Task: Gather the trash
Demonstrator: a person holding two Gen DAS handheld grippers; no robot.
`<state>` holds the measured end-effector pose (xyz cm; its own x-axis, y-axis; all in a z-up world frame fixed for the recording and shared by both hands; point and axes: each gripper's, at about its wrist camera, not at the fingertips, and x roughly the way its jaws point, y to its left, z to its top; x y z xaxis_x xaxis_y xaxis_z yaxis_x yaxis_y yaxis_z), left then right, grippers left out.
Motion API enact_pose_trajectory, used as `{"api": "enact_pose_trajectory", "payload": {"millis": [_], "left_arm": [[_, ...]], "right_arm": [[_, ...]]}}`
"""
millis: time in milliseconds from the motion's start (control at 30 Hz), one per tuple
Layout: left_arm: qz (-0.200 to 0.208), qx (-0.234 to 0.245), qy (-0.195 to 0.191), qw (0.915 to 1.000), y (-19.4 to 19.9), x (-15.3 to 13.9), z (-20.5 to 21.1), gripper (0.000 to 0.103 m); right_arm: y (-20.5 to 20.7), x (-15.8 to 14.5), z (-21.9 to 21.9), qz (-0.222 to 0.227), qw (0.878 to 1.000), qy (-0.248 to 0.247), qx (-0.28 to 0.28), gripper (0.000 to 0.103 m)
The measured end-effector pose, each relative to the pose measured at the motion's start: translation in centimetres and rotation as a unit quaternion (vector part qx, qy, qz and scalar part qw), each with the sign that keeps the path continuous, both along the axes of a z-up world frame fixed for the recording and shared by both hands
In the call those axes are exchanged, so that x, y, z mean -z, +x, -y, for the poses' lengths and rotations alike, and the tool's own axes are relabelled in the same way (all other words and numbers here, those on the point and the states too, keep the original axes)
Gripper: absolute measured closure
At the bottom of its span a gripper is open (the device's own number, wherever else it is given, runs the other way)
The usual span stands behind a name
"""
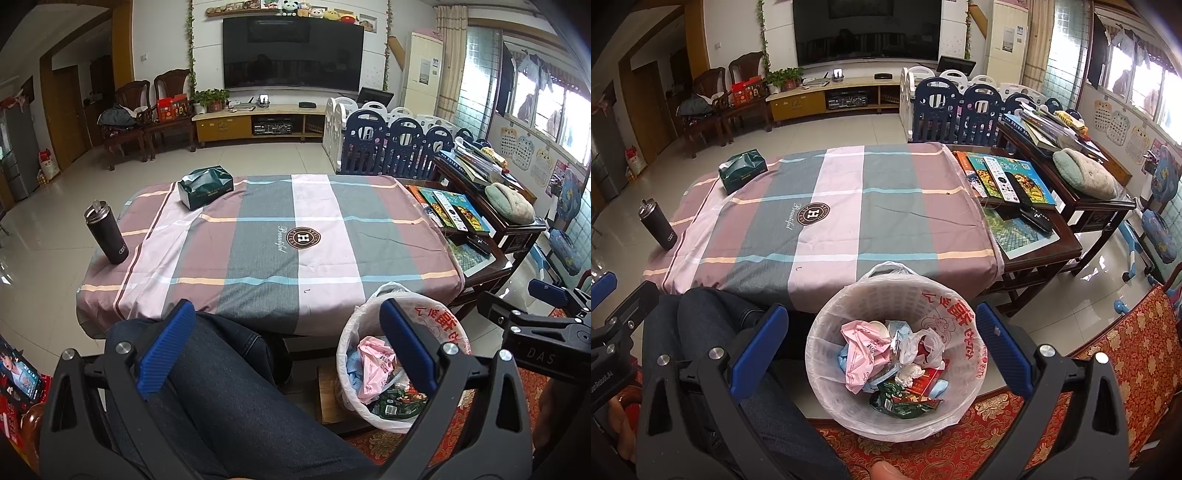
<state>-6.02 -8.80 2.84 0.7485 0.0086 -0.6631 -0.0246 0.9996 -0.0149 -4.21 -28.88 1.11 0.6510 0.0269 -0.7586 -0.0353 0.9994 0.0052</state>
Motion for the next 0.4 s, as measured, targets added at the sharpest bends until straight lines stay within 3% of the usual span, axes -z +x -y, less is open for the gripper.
{"api": "enact_pose_trajectory", "payload": {"millis": [400], "left_arm": [[-0.023, 0.008, -0.003, 0.9997, 0.8, 1.0, 0.0, 0.003]], "right_arm": [[0.1, 0.8, 0.1, -0.005, 1.000, 0.003, 0.005, 0.004]]}}
